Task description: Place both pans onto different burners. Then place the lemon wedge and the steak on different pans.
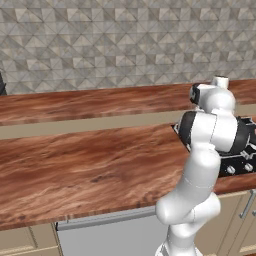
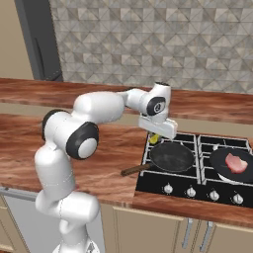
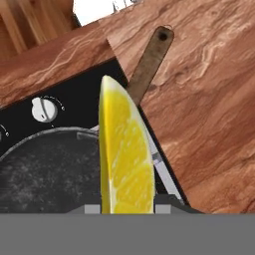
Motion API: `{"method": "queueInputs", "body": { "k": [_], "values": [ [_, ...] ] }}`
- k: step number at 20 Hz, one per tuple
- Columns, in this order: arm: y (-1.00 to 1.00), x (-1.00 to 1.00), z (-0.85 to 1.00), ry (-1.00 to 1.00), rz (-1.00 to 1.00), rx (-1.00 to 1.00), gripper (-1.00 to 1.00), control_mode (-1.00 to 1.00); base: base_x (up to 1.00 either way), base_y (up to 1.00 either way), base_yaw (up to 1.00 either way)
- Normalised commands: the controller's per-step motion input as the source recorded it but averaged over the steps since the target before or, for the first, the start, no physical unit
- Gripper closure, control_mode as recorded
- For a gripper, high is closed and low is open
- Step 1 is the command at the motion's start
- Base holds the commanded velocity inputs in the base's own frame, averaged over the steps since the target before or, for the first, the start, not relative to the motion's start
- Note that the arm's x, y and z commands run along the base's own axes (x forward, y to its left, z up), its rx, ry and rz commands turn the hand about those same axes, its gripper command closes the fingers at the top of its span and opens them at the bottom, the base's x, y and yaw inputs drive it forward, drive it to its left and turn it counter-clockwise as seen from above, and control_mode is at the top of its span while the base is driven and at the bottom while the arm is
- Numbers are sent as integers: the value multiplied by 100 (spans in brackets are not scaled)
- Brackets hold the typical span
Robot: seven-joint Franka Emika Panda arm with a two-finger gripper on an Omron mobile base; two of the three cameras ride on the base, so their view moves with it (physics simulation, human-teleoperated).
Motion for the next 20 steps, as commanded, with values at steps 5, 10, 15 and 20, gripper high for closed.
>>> {"method": "queueInputs", "body": {
  "k": [5, 10, 15, 20],
  "values": [
    [-60, 17, -1, 0, 0, 0, 100, -100, 0, 0, 0],
    [-40, 17, -24, 0, 0, 0, 100, -100, 0, 0, 0],
    [-18, 19, -42, 0, 0, 0, 100, -100, 0, 0, 0],
    [-19, 10, -41, -1, 0, 0, 100, -100, 0, 0, 0]
  ]
}}
